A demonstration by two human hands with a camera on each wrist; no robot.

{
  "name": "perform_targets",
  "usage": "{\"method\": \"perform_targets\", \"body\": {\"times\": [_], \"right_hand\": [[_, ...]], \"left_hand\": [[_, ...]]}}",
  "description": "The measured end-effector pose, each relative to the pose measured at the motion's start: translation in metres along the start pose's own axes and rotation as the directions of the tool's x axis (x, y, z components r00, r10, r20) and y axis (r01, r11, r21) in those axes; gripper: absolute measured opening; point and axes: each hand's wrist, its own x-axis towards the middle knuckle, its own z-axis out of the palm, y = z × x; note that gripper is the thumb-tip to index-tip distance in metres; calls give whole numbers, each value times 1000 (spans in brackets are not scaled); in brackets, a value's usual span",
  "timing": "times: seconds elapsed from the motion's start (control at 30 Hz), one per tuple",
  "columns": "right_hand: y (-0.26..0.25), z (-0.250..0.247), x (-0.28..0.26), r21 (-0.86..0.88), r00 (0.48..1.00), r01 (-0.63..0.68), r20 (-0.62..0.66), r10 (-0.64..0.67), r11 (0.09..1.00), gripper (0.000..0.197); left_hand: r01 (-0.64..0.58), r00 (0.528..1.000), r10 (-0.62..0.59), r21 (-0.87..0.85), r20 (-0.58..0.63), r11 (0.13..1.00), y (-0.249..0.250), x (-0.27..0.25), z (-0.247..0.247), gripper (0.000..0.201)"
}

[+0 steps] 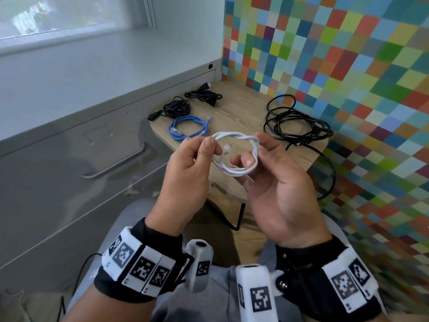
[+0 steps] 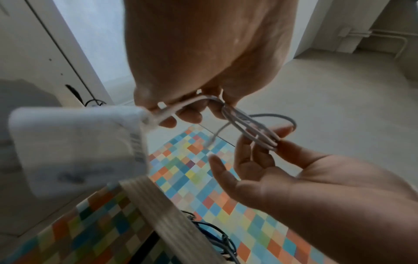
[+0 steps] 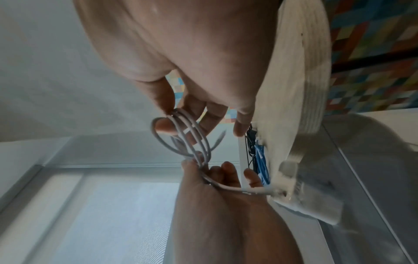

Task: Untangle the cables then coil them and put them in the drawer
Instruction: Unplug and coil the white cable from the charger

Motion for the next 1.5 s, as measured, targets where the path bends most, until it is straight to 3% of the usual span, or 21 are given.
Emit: {"method": "perform_targets", "body": {"times": [0.13,0.23,0.37,0.43,0.53,0.63,0.73,0.8,0.93,1.07,1.33,1.4,1.5], "right_hand": [[-2,-6,1,5,998,-30,49,30,1000,37],[0,-5,1,-233,998,56,16,-53,971,50],[9,-16,6,-667,964,154,-61,-259,729,40],[10,-23,9,-774,944,141,-82,-319,617,36],[5,-24,10,-715,951,94,-142,-276,693,32],[-2,-23,8,-532,984,-27,-162,-70,847,33],[-12,-27,8,-368,985,-171,-82,151,914,35],[-17,-30,8,-330,977,-209,-31,211,921,29],[-18,-32,9,-396,983,-182,-79,164,900,26],[-19,-30,6,-487,990,-137,-82,112,863,40],[-2,-9,-1,-361,987,-155,-28,156,920,52],[3,-5,-1,-404,995,-90,-76,65,910,47],[8,-3,0,-477,986,52,-113,-120,877,26]], "left_hand": [[-56,998,53,58,46,997,3,-3,2,29],[-103,994,98,96,49,990,5,-3,0,26],[-133,990,126,120,66,984,5,-3,-4,21],[-151,987,142,123,75,981,6,-2,-7,22],[-162,984,149,151,96,975,5,-1,-12,18],[-144,986,126,188,105,971,3,1,-16,14],[-132,988,113,209,103,969,2,2,-22,14],[-143,987,125,207,96,968,3,2,-24,15],[-149,986,129,203,108,968,2,2,-24,15],[-52,992,41,92,116,994,1,6,-30,16],[0,997,6,-78,78,997,13,2,-21,19],[-6,996,13,-80,83,997,17,-2,-15,19],[-11,996,17,-72,83,997,21,-6,-7,20]]}}
